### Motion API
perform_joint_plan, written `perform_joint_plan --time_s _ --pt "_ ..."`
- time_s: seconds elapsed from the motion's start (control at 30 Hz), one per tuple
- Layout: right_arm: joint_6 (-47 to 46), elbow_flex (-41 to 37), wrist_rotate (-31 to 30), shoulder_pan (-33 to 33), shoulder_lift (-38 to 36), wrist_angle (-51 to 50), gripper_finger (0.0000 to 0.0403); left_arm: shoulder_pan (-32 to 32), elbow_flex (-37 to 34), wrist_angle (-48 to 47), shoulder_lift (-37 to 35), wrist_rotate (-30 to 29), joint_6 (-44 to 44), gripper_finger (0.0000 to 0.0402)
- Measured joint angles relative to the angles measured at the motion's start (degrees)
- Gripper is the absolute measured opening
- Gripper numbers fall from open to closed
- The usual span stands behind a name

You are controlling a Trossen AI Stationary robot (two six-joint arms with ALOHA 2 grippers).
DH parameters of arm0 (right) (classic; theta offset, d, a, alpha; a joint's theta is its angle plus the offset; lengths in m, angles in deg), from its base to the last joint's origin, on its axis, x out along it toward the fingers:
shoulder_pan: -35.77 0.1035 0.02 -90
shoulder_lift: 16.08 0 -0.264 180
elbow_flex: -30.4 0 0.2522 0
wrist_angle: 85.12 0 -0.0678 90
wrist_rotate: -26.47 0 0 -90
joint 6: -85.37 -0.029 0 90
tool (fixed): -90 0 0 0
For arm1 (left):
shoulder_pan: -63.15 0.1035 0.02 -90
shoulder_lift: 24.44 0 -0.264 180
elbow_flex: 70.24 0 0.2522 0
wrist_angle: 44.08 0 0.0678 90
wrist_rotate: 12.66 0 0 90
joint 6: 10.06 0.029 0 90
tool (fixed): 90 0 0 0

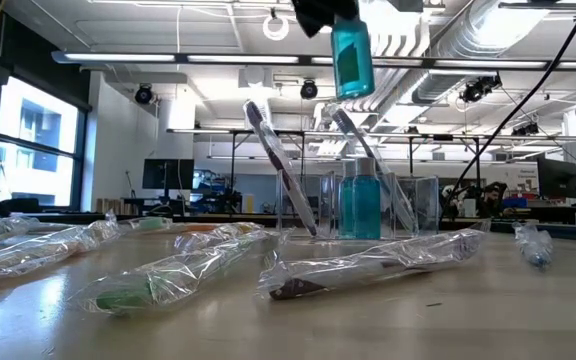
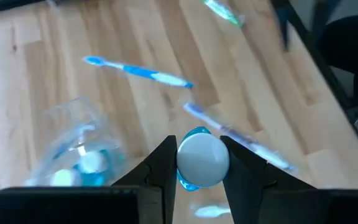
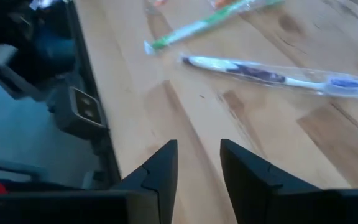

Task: Pick & Place toothbrushing station
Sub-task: Put the blue mouthwash into the wire organizer

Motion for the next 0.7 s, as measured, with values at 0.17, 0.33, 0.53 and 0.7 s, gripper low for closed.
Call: perform_joint_plan --time_s 0.17,0.33,0.53,0.7 --pt "0.3 0.0 -1.8 1.5 0.0 2.5 0.0109 5.1 0.0 -0.1 0.0 5.2 5.1 0.0093" --pt "0.6 0.0 -4.0 2.1 0.0 2.8 0.0109 8.7 0.0 0.8 0.0 10.5 9.4 0.0093" --pt "0.6 0.0 -4.2 2.0 0.0 2.8 0.0109 10.8 0.0 -1.5 0.0 14.7 17.6 0.0093" --pt "0.2 0.0 -4.4 2.0 0.1 3.3 0.0109 11.4 0.0 -1.9 0.0 18.3 24.6 0.0093"
